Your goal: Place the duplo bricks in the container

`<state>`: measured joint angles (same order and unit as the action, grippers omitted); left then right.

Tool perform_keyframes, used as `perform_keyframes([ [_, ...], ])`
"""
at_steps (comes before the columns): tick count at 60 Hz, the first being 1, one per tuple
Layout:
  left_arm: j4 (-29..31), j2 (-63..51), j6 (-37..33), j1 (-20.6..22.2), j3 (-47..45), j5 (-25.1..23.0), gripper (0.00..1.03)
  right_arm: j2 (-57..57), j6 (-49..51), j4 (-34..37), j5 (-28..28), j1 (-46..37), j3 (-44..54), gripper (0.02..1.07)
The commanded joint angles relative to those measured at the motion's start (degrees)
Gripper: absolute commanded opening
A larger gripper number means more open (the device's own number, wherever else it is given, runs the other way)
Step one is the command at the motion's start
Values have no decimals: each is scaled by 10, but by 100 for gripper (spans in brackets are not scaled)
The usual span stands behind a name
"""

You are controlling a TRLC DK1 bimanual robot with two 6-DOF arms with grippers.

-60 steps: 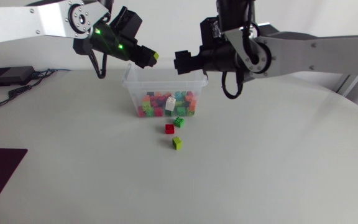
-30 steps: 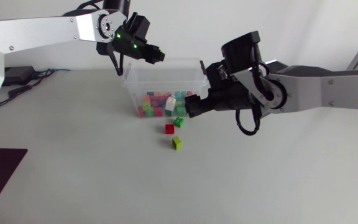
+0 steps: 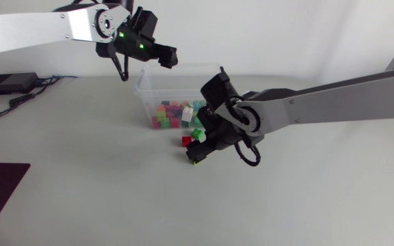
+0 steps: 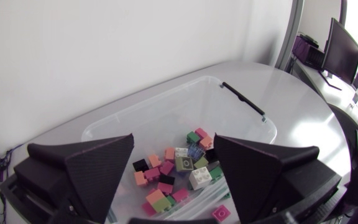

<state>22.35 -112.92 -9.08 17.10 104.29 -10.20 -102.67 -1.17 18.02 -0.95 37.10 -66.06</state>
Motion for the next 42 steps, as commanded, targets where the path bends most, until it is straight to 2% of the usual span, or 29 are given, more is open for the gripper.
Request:
perform_keyframes([
  [1, -5, 61, -17, -10, -37, 2, 98, -24, 5, 18, -15, 15, -37, 96],
  [6, -3, 98, -38, -15, -73, 2, 98, -48, 1, 40, -23, 21, -61, 95],
  [14, 23, 152, -75, -21, -120, 2, 98, -88, -3, 58, -33, 24, -93, 87],
  [20, 46, 181, -107, -22, -158, 0, 98, -125, -7, 83, -35, 24, -121, 87],
  [22, 54, 188, -118, -22, -168, -3, 98, -131, -8, 87, -35, 22, -125, 86],
  [25, 66, 198, -132, -22, -185, -4, 98, -140, -12, 95, -35, 21, -132, 79],
  [34, 102, 208, -177, -21, -226, -10, 98, -162, -19, 113, -35, 17, -150, 70],
  [42, 119, 208, -217, -8, -267, -10, 98, -176, -21, 121, -34, 16, -164, 70],
])
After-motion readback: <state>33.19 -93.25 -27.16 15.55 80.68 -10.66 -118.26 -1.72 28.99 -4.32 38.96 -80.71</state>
